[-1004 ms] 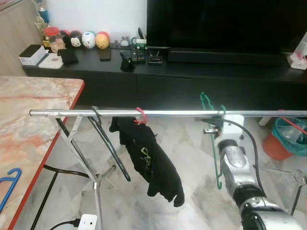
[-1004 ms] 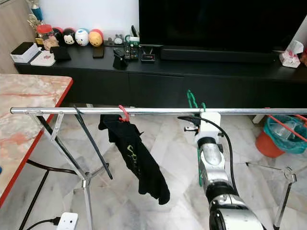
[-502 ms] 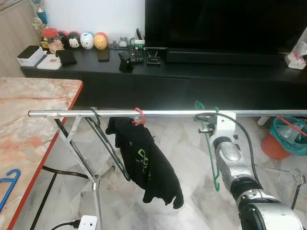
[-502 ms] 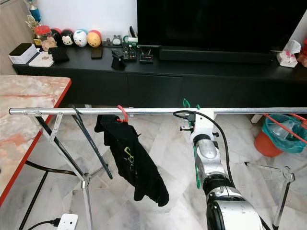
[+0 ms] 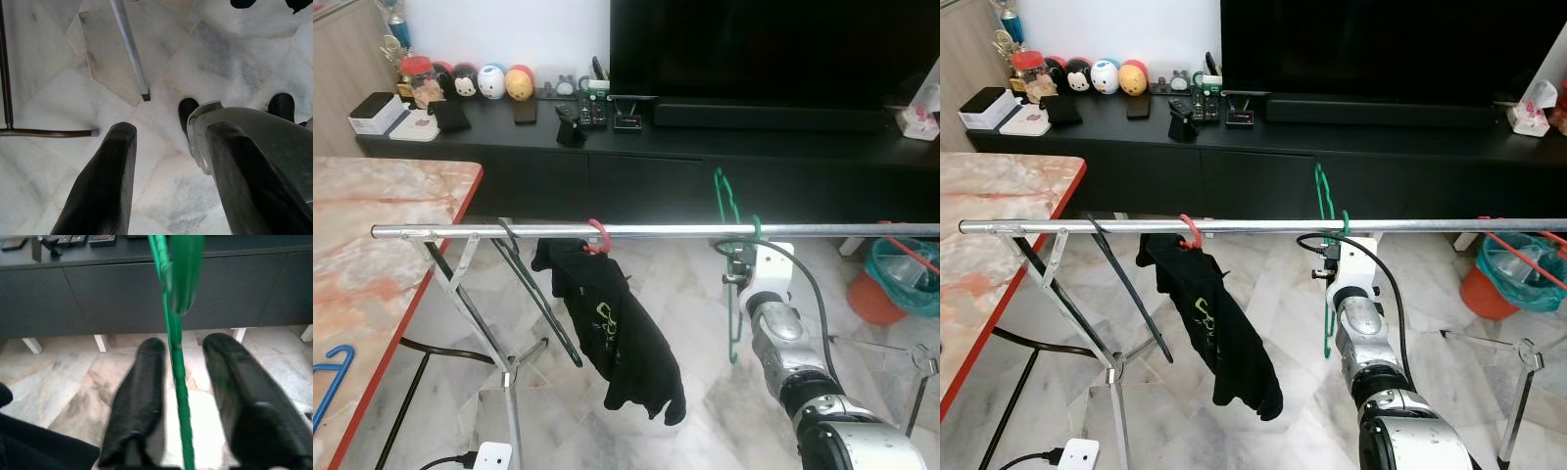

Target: Hang hanger

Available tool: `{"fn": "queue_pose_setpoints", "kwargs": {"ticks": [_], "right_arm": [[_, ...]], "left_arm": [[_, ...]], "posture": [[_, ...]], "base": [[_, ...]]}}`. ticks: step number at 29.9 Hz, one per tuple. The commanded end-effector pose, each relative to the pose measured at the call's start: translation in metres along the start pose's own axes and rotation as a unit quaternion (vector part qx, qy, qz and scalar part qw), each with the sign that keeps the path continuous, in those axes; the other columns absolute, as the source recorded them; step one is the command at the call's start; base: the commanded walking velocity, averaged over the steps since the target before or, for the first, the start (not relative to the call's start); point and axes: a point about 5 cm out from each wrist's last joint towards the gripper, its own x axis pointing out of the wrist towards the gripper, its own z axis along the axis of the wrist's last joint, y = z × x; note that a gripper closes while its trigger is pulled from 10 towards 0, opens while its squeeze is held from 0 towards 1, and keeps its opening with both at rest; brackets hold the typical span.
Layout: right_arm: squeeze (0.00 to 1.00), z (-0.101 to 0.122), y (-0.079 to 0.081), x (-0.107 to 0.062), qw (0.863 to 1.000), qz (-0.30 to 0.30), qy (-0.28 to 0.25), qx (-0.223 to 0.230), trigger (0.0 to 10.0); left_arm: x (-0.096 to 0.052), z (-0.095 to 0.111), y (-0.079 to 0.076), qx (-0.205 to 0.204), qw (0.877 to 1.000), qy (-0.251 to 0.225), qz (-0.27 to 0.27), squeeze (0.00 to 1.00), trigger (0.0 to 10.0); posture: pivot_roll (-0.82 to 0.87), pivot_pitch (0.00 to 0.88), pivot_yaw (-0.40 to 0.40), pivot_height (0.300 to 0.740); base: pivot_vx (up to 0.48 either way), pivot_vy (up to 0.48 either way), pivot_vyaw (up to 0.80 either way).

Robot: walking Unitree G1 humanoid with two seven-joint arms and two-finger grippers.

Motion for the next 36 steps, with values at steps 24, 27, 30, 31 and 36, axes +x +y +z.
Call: {"fn": "queue_pose_setpoints", "kwargs": {"ticks": [24, 27, 30, 31, 36], "right_arm": [[1.00, 0.010, -0.003, -0.025, 0.989, 0.002, -0.149, 0.015, 10.0], [0.88, 0.010, -0.003, -0.036, 0.984, 0.019, -0.174, 0.009, 10.0], [0.00, 0.009, -0.003, -0.042, 0.983, 0.022, -0.180, 0.008, 10.0], [0.00, 0.009, -0.004, -0.044, 0.983, 0.024, -0.184, 0.003, 10.0], [0.00, 0.013, -0.015, -0.060, 0.977, -0.011, -0.214, -0.011, 10.0]], "left_arm": [[-0.001, -0.007, -0.006, 0.010, 1.000, 0.014, -0.010, 0.00, 10.0], [-0.001, -0.007, -0.007, 0.012, 1.000, 0.013, -0.013, 0.00, 10.0], [-0.001, -0.007, -0.008, 0.014, 1.000, 0.012, -0.014, 0.00, 10.0], [-0.001, -0.006, -0.008, 0.014, 1.000, 0.012, -0.014, 0.00, 10.0], [-0.001, -0.005, -0.009, 0.015, 1.000, 0.010, -0.015, 0.00, 10.0]], "posture": [[0.01, 0.050, -0.026, 0.740], [0.01, 0.050, -0.026, 0.740], [0.01, 0.050, -0.026, 0.740], [0.01, 0.047, -0.028, 0.740], [0.01, 0.045, -0.031, 0.740]], "base": [[0.000, 0.000, 0.00], [0.000, 0.000, 0.00], [0.000, 0.000, 0.00], [0.000, 0.000, 0.00], [0.000, 0.000, 0.00]]}}
